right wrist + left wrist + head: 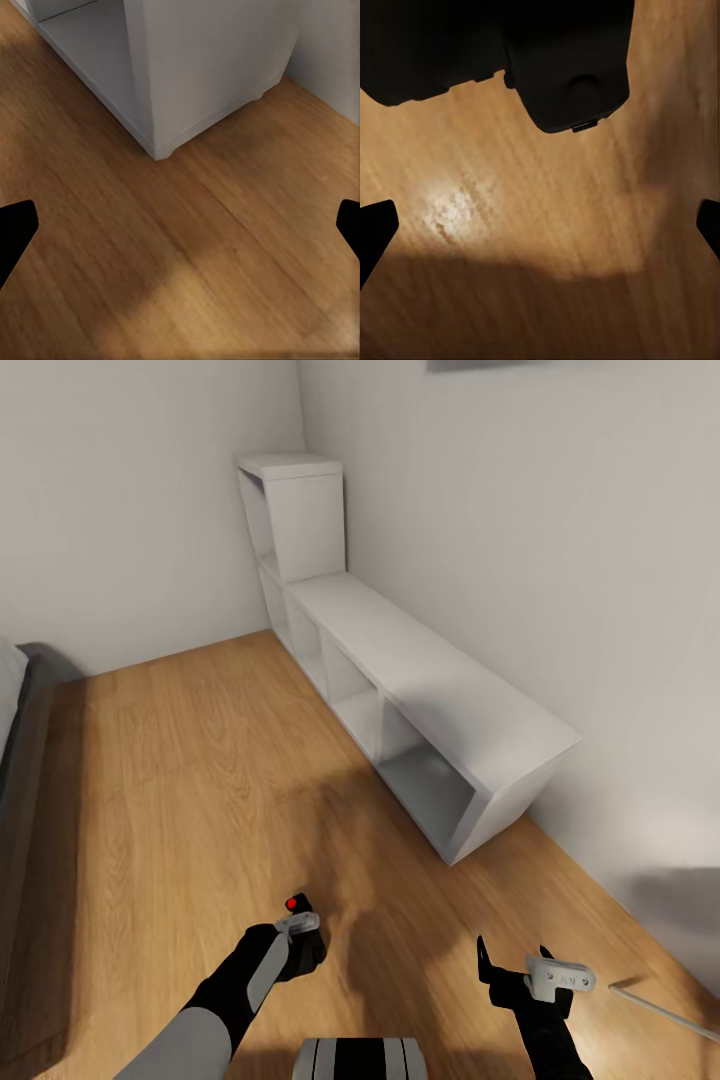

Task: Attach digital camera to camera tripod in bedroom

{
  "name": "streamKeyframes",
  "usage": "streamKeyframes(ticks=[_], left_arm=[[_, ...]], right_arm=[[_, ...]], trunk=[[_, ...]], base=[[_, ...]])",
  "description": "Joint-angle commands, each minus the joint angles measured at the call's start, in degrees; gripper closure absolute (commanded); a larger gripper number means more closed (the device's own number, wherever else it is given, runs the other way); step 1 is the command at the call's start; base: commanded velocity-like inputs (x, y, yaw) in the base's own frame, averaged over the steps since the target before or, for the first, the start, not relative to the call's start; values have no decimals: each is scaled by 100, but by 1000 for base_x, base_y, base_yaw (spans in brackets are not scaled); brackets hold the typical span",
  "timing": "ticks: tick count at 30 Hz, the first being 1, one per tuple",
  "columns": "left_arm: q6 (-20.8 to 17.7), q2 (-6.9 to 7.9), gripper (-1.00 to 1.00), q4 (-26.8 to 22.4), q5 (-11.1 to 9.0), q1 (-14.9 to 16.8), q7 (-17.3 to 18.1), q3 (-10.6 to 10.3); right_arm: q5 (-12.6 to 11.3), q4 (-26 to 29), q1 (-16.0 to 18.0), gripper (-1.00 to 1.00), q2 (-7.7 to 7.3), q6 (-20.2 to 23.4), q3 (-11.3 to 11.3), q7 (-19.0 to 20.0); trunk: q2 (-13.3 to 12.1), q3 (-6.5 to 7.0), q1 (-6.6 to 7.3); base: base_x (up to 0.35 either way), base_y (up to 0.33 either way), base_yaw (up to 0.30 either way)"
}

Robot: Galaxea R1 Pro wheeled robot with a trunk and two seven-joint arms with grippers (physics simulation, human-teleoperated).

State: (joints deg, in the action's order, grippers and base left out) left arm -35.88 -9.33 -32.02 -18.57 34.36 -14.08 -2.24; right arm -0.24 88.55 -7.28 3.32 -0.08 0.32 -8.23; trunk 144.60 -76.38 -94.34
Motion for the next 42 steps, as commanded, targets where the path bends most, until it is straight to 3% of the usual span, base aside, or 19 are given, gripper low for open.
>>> streamKeyframes(ticks=[1,25,42], left_arm=[[-19,4,-100,-1,-59,0,-46,-35],[-18,10,-100,131,-59,0,-42,-50],[-16,10,-100,134,-59,0,-42,-48]], right_arm=[[-3,4,-1,-100,0,-1,3,-21],[-3,4,-1,-100,-3,-1,-1,-21],[-3,4,-1,-100,-3,-1,-2,-21]], trunk=[[1,-3,1],[1,-3,1],[24,-380,-43]], base=[[0,0,0],[0,0,0],[0,0,0]])
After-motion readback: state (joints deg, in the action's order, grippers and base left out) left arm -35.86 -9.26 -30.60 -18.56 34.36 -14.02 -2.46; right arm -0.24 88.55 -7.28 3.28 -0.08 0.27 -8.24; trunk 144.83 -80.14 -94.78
